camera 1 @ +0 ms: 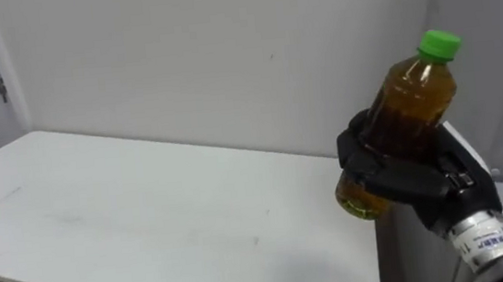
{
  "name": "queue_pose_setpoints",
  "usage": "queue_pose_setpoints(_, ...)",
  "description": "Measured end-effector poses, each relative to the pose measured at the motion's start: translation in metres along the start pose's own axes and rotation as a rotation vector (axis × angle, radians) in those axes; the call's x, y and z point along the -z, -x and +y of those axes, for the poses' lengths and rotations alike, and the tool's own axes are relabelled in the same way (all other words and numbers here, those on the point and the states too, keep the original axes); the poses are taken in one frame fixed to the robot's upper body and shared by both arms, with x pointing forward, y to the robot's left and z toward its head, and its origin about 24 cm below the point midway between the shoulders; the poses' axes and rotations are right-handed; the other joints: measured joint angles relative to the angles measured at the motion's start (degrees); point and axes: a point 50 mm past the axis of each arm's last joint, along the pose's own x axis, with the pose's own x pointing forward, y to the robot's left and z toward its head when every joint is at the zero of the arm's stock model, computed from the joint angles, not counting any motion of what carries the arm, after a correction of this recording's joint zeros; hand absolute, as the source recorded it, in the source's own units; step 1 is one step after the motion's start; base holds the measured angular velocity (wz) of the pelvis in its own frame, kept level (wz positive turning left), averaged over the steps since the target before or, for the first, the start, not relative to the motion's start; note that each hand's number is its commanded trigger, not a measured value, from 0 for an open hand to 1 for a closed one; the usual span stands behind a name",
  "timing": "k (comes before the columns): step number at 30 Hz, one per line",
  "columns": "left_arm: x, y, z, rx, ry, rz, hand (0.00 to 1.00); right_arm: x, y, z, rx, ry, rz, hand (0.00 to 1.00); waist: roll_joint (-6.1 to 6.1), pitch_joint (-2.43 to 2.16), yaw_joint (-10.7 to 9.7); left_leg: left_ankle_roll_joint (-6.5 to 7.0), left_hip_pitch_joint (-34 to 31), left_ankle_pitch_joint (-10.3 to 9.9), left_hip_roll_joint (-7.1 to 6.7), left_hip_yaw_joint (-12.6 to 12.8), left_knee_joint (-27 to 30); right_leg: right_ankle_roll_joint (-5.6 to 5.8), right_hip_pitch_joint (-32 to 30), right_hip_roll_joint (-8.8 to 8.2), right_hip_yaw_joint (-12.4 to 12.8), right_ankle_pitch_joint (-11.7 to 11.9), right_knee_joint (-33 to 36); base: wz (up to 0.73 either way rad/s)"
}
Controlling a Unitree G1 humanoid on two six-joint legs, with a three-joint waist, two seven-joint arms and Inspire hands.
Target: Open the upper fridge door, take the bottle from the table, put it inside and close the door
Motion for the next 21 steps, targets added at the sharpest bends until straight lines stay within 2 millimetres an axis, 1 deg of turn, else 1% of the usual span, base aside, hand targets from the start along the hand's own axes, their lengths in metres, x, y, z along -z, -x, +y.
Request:
queue_pose_setpoints(3,0.0,0.0,0.0,0.0,0.0,-0.002,0.0,-0.014,0.0,0.006,-0.029,0.009,-0.052,1.0,0.05,-0.11,-1.11,-0.06,0.16,-0.03,0.1,0.01,-0.07,-0.05,-0.07,0.08,0.01,0.03,-0.01,-0.05)
queue_pose_setpoints(5,-0.001,0.0,0.0,-0.002,0.0,-0.009,0.0,-0.021,0.001,0.008,-0.045,0.024,-0.076,1.0,0.0,-0.16,-1.33,-0.08,0.38,-0.04,0.13,0.11,-0.14,-0.04,-0.11,0.11,0.06,0.03,-0.04,-0.03)
queue_pose_setpoints(7,-0.002,0.0,0.001,-0.009,-0.001,-0.016,0.0,-0.026,0.001,0.009,-0.055,0.034,-0.094,1.0,-0.25,-0.31,-1.48,-0.19,0.82,-0.1,0.27,0.62,-0.31,-0.05,-0.04,0.26,0.58,0.03,-0.03,-0.16)
queue_pose_setpoints(9,-0.001,0.0,0.002,-0.024,0.002,-0.017,0.0,-0.031,0.001,0.007,-0.045,0.044,-0.111,1.0,-0.76,-0.59,-1.53,-0.43,1.29,-0.27,0.52,1.29,-0.53,-0.09,0.06,0.52,1.2,0.06,-0.03,-0.17)
queue_pose_setpoints(12,-0.002,0.0,0.004,-0.033,0.018,-0.029,0.0,-0.04,0.002,0.0,-0.009,0.063,-0.15,1.0,-1.34,-0.77,-1.95,-0.49,1.27,-0.31,0.61,1.29,-0.43,-0.16,0.24,0.6,1.23,0.1,-0.04,-0.01)
queue_pose_setpoints(16,-0.001,0.0,0.006,-0.039,0.031,-0.027,0.0,-0.058,0.004,-0.005,0.034,0.088,-0.229,1.0,-1.33,-0.6,-2.43,-0.53,1.27,-0.36,0.67,1.39,-0.39,-0.21,0.35,0.67,1.34,0.13,-0.05,0.0)
queue_pose_setpoints(18,0.0,0.0,0.005,-0.038,0.032,-0.026,0.0,-0.068,0.006,-0.006,0.045,0.092,-0.28,1.0,-1.13,-0.41,-2.86,-0.6,1.34,-0.4,0.77,1.51,-0.36,-0.25,0.15,0.75,1.4,0.15,-0.05,-0.02)
queue_pose_setpoints(19,0.0,0.0,0.005,-0.038,0.032,-0.027,0.0,-0.07,0.006,-0.006,0.045,0.093,-0.289,1.0,-1.07,-0.36,-2.93,-0.63,1.37,-0.43,0.8,1.57,-0.35,-0.25,0.01,0.77,1.43,0.15,-0.04,-0.06)
queue_pose_setpoints(20,0.0,0.0,0.005,-0.038,0.032,-0.029,0.0,-0.073,0.008,-0.006,0.045,0.095,-0.304,1.0,-0.83,-0.2,-3.03,-0.7,1.35,-0.49,0.87,1.58,-0.34,-0.31,-0.04,0.85,1.43,0.19,-0.1,-0.06)
queue_pose_setpoints(21,-0.001,0.0,0.005,-0.038,0.032,-0.031,0.0,-0.075,0.012,-0.008,0.052,0.101,-0.315,1.0,-0.83,-0.2,-3.03,-0.76,1.32,-0.52,0.93,1.58,-0.37,-0.32,-0.06,0.89,1.42,0.19,-0.11,-0.05)
